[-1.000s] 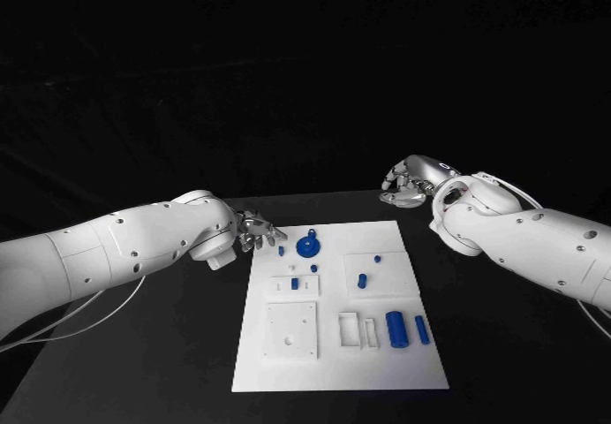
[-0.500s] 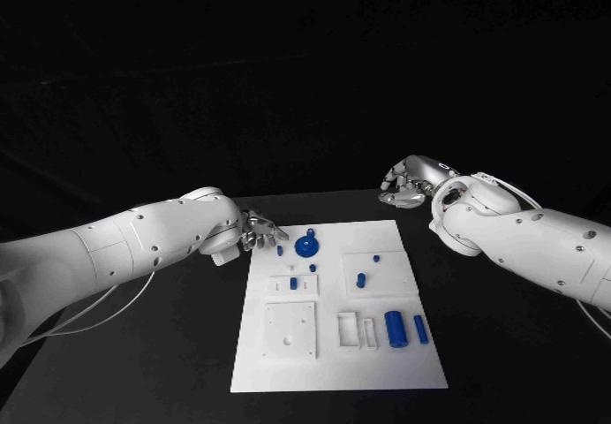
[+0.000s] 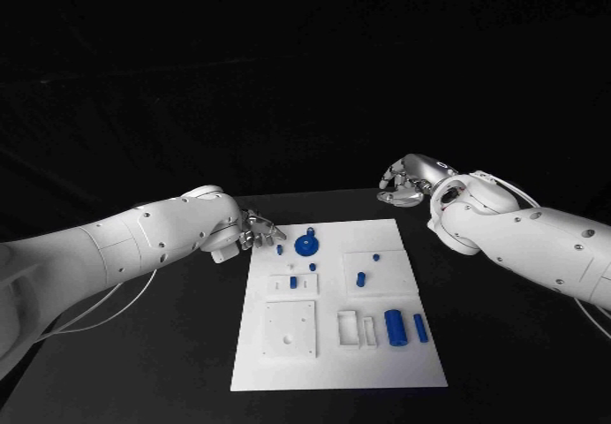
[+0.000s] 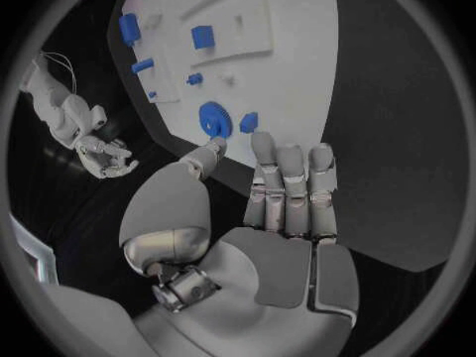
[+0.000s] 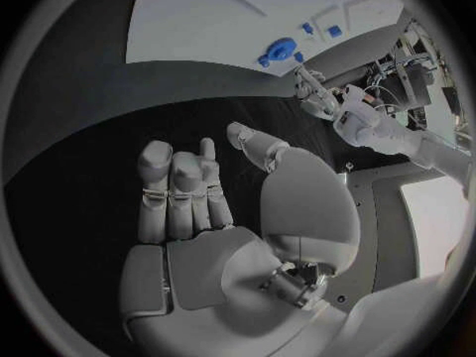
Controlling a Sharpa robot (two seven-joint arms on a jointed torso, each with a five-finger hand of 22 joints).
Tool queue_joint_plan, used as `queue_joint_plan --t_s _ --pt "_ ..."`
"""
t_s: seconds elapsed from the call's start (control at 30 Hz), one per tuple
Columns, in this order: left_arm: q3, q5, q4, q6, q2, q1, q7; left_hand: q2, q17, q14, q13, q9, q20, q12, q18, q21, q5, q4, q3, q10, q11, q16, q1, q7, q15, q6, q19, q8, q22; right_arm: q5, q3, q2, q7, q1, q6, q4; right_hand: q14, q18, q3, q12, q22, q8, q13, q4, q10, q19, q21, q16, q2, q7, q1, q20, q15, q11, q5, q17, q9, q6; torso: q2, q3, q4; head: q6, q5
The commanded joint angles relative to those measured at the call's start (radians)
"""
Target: Assemble the parts on the task board
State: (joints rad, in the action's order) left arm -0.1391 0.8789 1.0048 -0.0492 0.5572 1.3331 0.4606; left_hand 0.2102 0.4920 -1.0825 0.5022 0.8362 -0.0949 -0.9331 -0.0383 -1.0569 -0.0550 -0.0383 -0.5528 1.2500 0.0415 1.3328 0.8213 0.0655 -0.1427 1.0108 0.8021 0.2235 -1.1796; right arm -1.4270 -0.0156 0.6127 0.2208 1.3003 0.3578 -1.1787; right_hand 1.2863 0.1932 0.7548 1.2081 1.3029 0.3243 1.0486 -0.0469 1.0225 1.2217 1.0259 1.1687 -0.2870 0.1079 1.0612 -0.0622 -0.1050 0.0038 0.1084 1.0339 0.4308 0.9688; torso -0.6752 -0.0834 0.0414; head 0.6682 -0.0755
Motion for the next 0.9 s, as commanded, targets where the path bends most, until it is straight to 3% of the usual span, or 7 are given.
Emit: queue_joint_plan --t_s 0.03,0.63,0.9 --pt "0.000 0.003 -0.009 -0.028 -0.009 -0.005 -0.013 -0.009 -0.001 0.009 0.001 -0.002 -0.143 -0.002 0.008 0.001 0.004 0.002 0.007 -0.008 0.001 0.004 0.007 0.004 -0.001 -0.006 -0.007 0.000 0.000 -0.004 -0.001 0.000 -0.008 0.000 -0.005 -0.003 -0.006 0.069 -0.008 -0.005 0.001 -0.004 -0.002 -0.001 -0.006 -0.004 -0.006 -0.006 -0.005 0.007 -0.007 -0.004 0.000 0.000 0.005 0.001 -0.001 0.000 -0.001 0.0000 0.0005 0.000 0.000" --pt "0.001 -0.008 -0.064 -0.055 -0.042 -0.028 -0.029 -0.033 -0.004 0.015 0.005 -0.010 -0.141 -0.004 0.007 -0.001 0.003 0.014 0.026 -0.014 0.000 0.008 0.016 0.005 0.000 -0.012 -0.013 0.004 0.000 -0.005 -0.001 -0.002 -0.008 0.000 -0.005 -0.005 -0.006 0.069 -0.008 -0.005 0.002 -0.004 -0.002 0.000 -0.006 -0.004 -0.007 -0.006 -0.005 0.008 -0.006 -0.004 0.000 0.000 0.005 0.002 -0.001 0.000 0.000 -0.0006 0.0011 0.003 0.004" --pt "0.001 -0.015 -0.067 -0.066 -0.046 -0.031 -0.034 -0.076 -0.008 0.020 0.008 -0.021 -0.139 -0.004 0.008 -0.002 0.002 0.049 0.046 -0.018 -0.001 0.012 0.037 0.006 0.001 -0.013 -0.021 0.011 0.000 -0.005 -0.001 -0.003 -0.008 0.000 -0.006 -0.004 -0.006 0.069 -0.008 -0.005 0.002 -0.004 -0.002 0.000 -0.007 -0.004 -0.007 -0.007 -0.005 0.008 -0.006 -0.004 0.000 0.000 0.005 0.002 0.000 0.000 0.001 -0.0009 -0.0003 0.005 0.006"
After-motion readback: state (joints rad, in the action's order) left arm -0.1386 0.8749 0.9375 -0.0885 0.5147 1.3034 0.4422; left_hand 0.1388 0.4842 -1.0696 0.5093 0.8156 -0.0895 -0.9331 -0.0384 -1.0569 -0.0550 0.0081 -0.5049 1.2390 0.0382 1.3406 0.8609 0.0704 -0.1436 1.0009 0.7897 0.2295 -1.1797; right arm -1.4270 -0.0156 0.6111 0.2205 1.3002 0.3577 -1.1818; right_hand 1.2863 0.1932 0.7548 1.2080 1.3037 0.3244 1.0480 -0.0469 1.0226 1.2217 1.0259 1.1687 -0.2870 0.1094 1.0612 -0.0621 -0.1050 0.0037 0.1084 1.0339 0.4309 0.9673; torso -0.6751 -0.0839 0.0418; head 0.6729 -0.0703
